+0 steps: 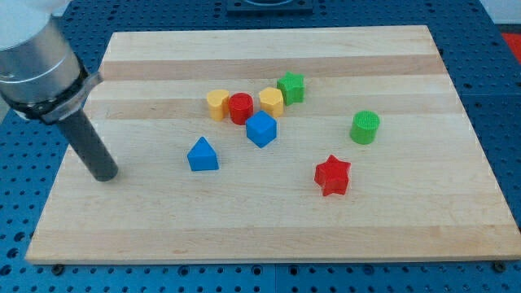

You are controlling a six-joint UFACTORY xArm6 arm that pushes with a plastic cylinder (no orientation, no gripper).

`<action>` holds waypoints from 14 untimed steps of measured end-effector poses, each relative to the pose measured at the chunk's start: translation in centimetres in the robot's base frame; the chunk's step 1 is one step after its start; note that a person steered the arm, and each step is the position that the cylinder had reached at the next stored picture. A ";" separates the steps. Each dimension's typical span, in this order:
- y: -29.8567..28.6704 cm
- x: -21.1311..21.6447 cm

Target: Push the blue triangle into blue cube

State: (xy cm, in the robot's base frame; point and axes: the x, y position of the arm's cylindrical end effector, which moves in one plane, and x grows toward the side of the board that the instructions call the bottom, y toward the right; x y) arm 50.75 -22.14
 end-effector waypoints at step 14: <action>11.6 -2.5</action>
State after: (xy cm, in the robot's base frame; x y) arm 48.24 -10.57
